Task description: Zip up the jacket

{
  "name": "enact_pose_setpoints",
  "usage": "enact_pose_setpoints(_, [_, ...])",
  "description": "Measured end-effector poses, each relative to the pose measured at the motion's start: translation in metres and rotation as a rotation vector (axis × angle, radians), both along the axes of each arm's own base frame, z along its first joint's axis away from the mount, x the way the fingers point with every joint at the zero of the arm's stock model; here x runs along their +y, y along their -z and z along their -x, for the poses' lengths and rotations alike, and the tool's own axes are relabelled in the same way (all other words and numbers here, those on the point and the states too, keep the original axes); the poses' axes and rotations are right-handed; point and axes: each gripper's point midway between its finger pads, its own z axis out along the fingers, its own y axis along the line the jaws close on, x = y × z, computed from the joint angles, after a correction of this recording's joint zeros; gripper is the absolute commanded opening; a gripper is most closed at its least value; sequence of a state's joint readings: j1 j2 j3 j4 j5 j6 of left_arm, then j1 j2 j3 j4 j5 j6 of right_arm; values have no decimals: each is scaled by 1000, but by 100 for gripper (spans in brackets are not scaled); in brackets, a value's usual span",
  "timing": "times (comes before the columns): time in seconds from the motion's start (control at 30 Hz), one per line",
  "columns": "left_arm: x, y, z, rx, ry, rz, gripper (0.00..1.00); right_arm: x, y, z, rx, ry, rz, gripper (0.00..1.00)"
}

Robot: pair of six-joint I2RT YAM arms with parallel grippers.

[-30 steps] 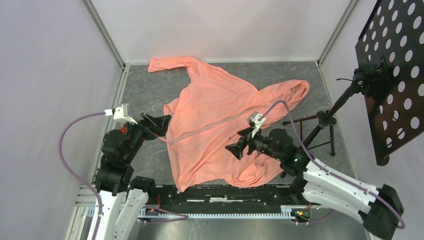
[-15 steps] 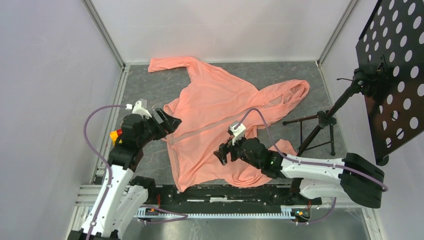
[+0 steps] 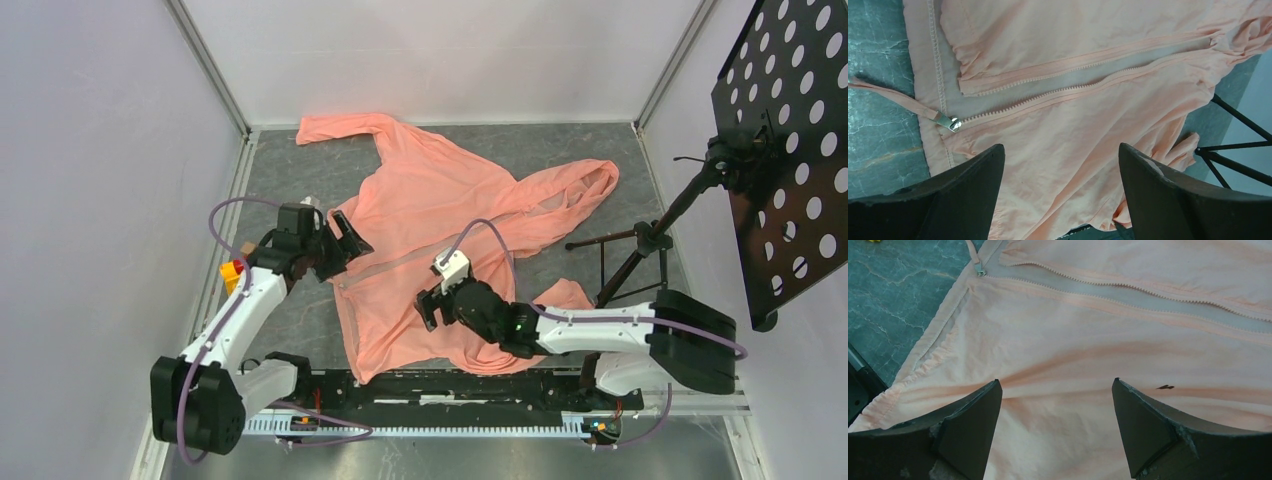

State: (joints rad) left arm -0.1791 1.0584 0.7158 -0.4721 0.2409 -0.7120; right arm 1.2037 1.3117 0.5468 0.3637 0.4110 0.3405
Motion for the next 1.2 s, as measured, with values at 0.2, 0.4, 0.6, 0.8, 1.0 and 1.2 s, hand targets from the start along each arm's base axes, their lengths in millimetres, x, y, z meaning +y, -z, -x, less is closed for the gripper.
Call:
enact_pose_setpoints(0.2, [6, 3, -9, 59, -30, -48, 83, 21, 9, 4, 12, 23, 38, 76])
enact_pose_setpoints(0.4, [10, 17, -27, 169, 0, -128, 78, 42, 16, 2, 22, 19, 83, 76])
enact_pose_setpoints(0.6, [17, 36, -26, 244, 37, -200, 77, 51, 18, -2, 18, 28, 91, 76])
enact_pose_setpoints(0.8, [33, 52, -27, 273, 67, -307, 81, 76, 39, -5, 29, 9, 137, 77])
enact_pose_setpoints(1.0, [47, 58, -30, 278, 68, -368, 81, 90, 52, -10, 9, -1, 186, 79])
enact_pose_setpoints(1.2, [57, 59, -29, 266, 32, -346, 75, 89, 49, -15, -15, 18, 196, 77])
